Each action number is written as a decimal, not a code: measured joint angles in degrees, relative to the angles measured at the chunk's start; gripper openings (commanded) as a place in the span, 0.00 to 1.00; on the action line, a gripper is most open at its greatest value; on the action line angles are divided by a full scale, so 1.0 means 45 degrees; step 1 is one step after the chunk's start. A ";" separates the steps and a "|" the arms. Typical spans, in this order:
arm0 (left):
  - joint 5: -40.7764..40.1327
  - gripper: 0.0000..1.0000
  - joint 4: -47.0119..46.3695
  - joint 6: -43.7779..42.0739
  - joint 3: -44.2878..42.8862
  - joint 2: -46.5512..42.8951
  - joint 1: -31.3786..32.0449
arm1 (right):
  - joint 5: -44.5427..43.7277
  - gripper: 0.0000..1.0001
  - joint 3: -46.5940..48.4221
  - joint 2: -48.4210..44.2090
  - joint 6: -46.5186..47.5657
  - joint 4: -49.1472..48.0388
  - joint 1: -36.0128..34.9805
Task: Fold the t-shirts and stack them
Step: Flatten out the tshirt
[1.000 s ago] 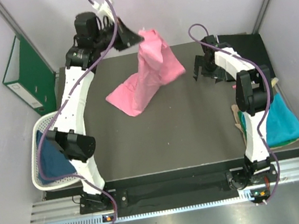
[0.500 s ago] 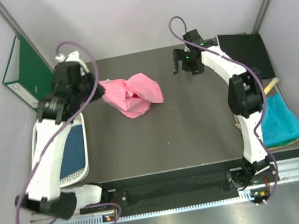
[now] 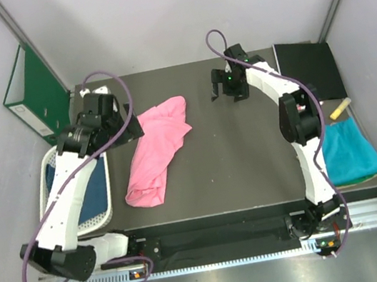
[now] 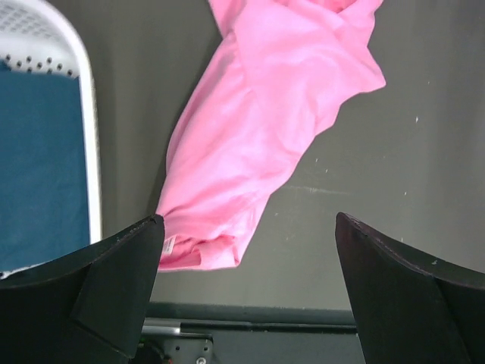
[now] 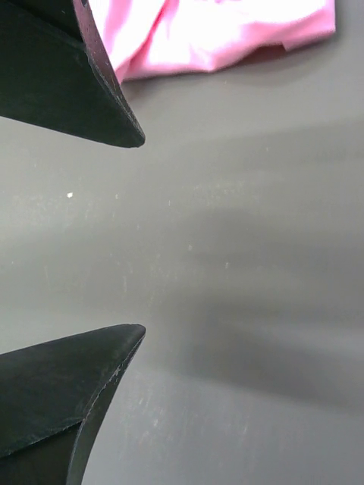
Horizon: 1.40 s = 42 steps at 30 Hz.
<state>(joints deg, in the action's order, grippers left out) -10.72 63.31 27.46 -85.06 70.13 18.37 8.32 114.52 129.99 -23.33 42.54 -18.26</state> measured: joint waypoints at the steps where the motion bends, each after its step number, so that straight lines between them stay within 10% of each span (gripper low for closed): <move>1: 0.0039 0.99 -0.0189 -0.0097 -0.0063 0.0277 0.0000 | 0.0175 1.00 0.0112 0.0087 -0.0039 -0.0015 -0.0015; 19: 0.1404 0.99 -0.1462 -0.1982 -0.2419 0.8694 0.0000 | 0.3191 0.92 0.3225 0.2900 -0.1768 -0.1277 -0.1350; 42: 0.2195 0.99 -0.1477 -0.2147 -0.3526 0.9384 0.0000 | 0.3769 0.00 0.3186 0.4668 -0.5212 -0.4619 -0.1860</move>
<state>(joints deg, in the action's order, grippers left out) -0.84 56.66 17.80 -100.92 112.36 18.37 25.28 128.86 151.00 -46.78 21.76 -26.63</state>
